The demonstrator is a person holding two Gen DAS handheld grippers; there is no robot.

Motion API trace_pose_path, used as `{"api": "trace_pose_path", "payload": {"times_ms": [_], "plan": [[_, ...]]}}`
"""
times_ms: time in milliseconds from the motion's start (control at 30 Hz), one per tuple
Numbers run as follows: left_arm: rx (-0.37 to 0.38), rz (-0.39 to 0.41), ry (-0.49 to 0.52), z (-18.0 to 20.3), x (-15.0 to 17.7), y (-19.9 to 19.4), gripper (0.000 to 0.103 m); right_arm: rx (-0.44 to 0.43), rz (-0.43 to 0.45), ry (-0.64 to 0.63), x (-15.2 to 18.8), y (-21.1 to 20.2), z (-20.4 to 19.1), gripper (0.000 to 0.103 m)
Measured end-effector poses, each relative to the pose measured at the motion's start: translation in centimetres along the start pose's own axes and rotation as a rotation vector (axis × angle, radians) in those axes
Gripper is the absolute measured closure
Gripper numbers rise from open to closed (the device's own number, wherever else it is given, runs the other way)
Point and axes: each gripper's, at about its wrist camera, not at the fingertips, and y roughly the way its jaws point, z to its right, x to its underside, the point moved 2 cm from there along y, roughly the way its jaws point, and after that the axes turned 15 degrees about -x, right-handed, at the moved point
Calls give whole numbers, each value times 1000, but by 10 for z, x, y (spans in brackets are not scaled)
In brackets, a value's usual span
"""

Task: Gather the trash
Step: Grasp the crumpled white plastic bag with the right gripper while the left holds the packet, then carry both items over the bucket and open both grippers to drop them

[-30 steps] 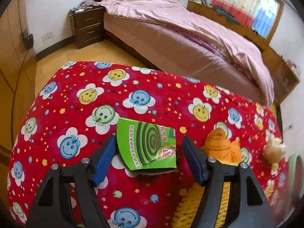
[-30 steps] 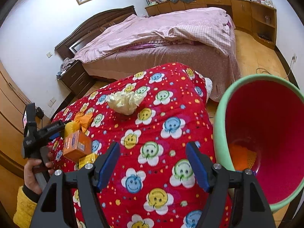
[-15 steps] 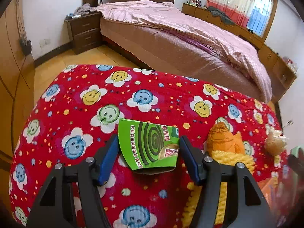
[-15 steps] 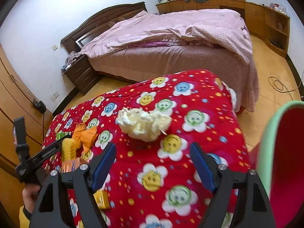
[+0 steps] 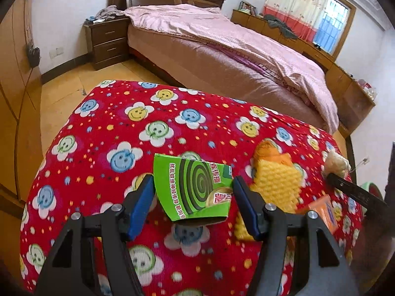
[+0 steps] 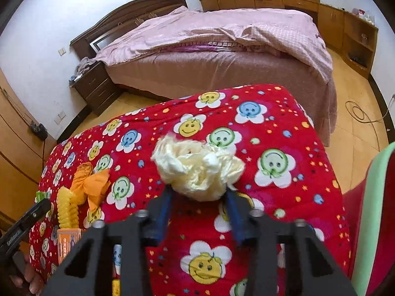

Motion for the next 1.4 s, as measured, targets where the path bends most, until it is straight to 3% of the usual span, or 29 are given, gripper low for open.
{"api": "trace_pose_path", "payload": {"times_ms": [167,667,933,1400], "plan": [[13,3,10,-1,12,-11,38,-33,17,-19,12,-20,-6,81],[100,27,19,17,49,-77,38,-116,117,-51,72,-133,-30,81],[134,62,53,33,63,-122,38,-123,204,17,99,-188,-19,81],[301,74,170,100,89,-168,38,-89,339,70,142,-265,14,81]]}}
